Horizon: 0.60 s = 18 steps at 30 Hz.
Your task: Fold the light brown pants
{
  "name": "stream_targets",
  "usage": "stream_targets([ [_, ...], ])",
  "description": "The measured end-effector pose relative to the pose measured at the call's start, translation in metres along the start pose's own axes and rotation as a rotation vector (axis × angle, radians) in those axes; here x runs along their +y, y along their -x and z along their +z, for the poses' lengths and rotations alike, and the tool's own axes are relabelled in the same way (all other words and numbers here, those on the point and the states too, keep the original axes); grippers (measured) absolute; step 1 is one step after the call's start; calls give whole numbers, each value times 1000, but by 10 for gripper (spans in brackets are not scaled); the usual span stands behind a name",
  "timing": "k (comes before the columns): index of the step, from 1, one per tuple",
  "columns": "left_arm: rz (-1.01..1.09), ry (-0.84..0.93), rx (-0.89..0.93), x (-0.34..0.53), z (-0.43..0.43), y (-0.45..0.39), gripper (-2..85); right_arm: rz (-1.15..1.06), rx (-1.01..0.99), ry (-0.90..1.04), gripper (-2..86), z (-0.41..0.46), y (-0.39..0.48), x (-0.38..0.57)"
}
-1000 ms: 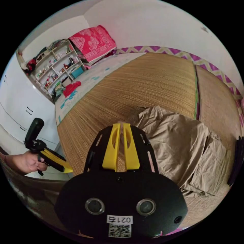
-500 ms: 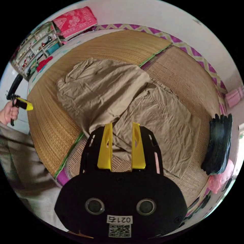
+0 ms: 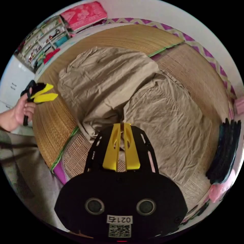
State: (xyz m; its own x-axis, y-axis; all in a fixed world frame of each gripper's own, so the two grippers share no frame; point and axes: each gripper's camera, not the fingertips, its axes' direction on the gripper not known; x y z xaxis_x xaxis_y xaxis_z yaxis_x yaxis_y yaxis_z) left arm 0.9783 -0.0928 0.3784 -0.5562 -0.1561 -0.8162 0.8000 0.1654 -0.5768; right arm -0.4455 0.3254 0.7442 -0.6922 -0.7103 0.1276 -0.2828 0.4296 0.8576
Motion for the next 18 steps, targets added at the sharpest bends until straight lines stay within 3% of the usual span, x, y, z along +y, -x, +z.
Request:
stream_targets([
  [7, 5, -102, 2, 17, -10, 17, 112, 333, -406, -212, 3, 4, -97, 63],
  [13, -27, -214, 1, 18, -21, 33, 121, 470, -548, -329, 2, 19, -141, 111],
  [16, -38, -217, 28, 4, -14, 34, 90, 535, -582, -391, 2, 19, -161, 136],
  [18, -83, -167, -35, -10, -3, 31, 8, 581, -599, -431, 2, 16, -175, 153],
])
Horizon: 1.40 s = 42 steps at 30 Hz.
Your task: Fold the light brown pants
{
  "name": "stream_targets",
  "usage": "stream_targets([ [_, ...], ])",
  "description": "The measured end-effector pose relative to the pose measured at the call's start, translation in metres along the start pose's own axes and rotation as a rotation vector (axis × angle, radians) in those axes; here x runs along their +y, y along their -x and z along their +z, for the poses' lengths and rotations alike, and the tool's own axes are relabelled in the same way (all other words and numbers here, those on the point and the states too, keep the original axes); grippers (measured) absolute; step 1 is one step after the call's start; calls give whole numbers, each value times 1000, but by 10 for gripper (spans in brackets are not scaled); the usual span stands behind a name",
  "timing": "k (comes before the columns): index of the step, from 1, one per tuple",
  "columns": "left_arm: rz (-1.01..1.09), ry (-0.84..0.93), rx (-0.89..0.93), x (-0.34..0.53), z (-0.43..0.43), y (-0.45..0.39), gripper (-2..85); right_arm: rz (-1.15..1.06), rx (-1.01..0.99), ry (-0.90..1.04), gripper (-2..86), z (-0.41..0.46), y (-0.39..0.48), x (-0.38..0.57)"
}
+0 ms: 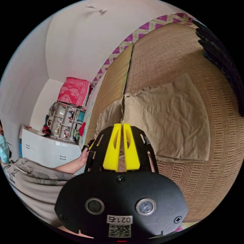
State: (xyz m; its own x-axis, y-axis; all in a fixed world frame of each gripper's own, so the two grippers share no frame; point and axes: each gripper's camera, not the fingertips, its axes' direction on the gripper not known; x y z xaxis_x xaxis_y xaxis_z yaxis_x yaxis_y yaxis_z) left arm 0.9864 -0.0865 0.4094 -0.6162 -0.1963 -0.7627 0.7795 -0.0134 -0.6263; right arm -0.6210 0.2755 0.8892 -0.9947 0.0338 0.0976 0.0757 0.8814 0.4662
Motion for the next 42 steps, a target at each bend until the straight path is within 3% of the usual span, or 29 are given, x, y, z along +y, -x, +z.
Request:
stream_targets([
  [9, 95, -142, 9, -26, -67, -42, -9, 143, 108, -223, 1, -116, -84, 4],
  [14, 83, -161, -131, -52, -128, -36, -9, 376, 166, -167, 3, -145, -171, 32],
  [18, 15, -210, -208, -57, -175, -22, -8, 600, 197, -251, 11, -164, -228, 85],
  [23, -42, -131, -144, -65, -191, -14, 5, 715, 248, -93, 69, -139, -248, 84],
  [26, 74, -192, -121, -61, -212, -42, 55, 731, 333, -146, 105, -145, -229, 62],
  [28, 241, -153, -203, -59, -204, -81, 72, 458, 455, -208, 92, -139, -174, 11],
  [30, 462, -107, -457, -51, -182, -145, 74, 121, 499, -92, 77, -103, -123, -40],
  [33, 425, -235, -697, -47, -174, -193, 47, -324, 581, 178, 78, -20, -48, -111],
  [36, 172, -463, -644, -51, -201, -195, 92, -545, 628, 367, 81, 48, -12, -166],
  [39, 41, -473, -562, -65, -222, -175, 99, -672, 667, 522, 84, 99, -5, -207],
  [42, 181, -393, -407, -81, -219, -187, 77, -753, 630, 684, 83, 137, -10, -232],
])
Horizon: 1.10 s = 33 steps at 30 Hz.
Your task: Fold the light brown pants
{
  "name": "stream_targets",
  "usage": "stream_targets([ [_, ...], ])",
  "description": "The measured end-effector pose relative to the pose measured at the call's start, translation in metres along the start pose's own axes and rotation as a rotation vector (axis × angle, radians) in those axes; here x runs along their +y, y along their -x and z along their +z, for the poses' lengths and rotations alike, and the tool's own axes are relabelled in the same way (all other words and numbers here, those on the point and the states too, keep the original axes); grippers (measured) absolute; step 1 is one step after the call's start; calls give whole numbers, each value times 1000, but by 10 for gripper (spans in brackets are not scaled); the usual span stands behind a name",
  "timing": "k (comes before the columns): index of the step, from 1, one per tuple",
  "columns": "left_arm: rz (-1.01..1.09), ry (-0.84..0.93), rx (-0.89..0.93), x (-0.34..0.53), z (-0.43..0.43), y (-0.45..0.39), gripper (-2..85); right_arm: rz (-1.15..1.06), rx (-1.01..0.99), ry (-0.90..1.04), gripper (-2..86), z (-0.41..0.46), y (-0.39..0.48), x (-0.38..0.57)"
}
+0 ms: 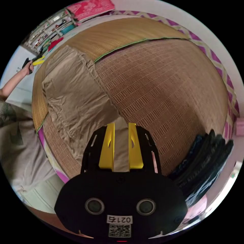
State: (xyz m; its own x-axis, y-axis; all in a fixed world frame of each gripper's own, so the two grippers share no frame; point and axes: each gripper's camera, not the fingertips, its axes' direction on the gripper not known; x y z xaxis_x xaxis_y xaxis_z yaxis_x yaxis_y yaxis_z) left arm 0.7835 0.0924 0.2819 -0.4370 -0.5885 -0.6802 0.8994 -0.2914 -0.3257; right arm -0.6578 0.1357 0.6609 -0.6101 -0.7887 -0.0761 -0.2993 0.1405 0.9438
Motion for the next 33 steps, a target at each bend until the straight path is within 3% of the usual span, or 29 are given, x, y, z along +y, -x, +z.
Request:
stream_targets([
  [3, 348, 159, 76, -14, 29, -71, 71, -100, -2, 67, 78, 13, -4, -26],
  [6, 736, 304, -39, -7, 69, -159, 78, -145, -8, 114, 50, 20, -10, -41],
  [14, 1363, 505, -137, 18, 161, -291, 105, -140, -14, 7, -9, -33, -18, -20],
  [25, 1591, 778, -160, -7, 251, -345, 129, -136, -22, -152, -10, -115, 4, 46],
  [28, 1590, 854, -193, -16, 266, -344, 52, -141, -12, -167, -10, -126, 13, 54],
  [29, 1594, 838, -248, -21, 265, -345, 15, -141, -10, -168, -10, -127, 14, 56],
  [33, 1588, 720, -140, -39, 212, -346, -7, -123, 7, -161, -10, -135, 22, 71],
])
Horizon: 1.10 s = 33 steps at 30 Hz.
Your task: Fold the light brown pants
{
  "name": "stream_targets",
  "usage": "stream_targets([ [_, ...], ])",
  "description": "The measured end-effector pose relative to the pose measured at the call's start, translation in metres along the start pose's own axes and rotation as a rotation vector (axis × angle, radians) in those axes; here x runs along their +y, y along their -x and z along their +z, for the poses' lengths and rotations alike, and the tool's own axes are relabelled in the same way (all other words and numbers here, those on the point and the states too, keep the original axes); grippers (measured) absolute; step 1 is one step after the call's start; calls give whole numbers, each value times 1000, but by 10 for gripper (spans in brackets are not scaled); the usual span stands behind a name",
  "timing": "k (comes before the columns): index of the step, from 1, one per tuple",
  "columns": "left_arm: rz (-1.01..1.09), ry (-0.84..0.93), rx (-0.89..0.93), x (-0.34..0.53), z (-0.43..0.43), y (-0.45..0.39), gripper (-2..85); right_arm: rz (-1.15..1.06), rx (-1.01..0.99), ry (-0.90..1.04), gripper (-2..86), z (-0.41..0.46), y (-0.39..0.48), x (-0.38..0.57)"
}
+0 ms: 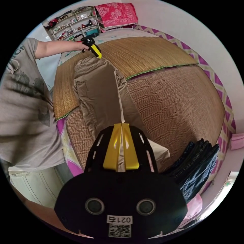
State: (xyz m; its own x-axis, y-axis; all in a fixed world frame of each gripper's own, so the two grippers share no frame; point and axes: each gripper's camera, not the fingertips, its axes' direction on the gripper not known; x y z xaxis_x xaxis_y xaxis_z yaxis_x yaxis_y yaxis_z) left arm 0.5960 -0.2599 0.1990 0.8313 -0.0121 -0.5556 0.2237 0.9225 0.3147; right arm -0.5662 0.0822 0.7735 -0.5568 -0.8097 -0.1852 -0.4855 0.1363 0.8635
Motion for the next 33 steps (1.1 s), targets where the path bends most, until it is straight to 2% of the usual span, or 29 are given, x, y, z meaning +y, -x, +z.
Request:
stream_targets([
  [6, -24, -177, 69, 110, -84, -53, -9, 91, -29, -25, -9, -22, 38, 49],
  [10, -43, -139, 168, 183, -93, -111, -10, 188, -141, -18, -8, -18, 98, 101],
  [13, -141, -88, 265, 242, -63, -152, -10, 278, -223, 58, -8, 17, 148, 136],
  [16, -331, -78, 368, 302, -7, -171, -10, 393, -276, 118, -8, 69, 193, 169],
  [18, -529, -72, 446, 347, 57, -171, -10, 473, -294, 162, -9, 107, 209, 186],
  [21, -817, -147, 626, 393, 123, -157, -10, 618, -333, 254, -9, 167, 219, 211],
  [23, -877, -199, 683, 406, 133, -154, -10, 734, -402, 232, -8, 174, 211, 227],
  [24, -855, -204, 706, 409, 132, -153, -10, 805, -437, 229, -7, 166, 203, 238],
  [27, -751, -219, 785, 417, 116, -147, -8, 777, -582, 154, -6, 126, 194, 252],
  [30, -654, -301, 866, 418, 86, -139, -8, 809, -471, 39, -6, 72, 177, 268],
  [33, -594, -375, 801, 403, 57, -132, -9, 858, -309, -45, -6, 38, 149, 278],
])
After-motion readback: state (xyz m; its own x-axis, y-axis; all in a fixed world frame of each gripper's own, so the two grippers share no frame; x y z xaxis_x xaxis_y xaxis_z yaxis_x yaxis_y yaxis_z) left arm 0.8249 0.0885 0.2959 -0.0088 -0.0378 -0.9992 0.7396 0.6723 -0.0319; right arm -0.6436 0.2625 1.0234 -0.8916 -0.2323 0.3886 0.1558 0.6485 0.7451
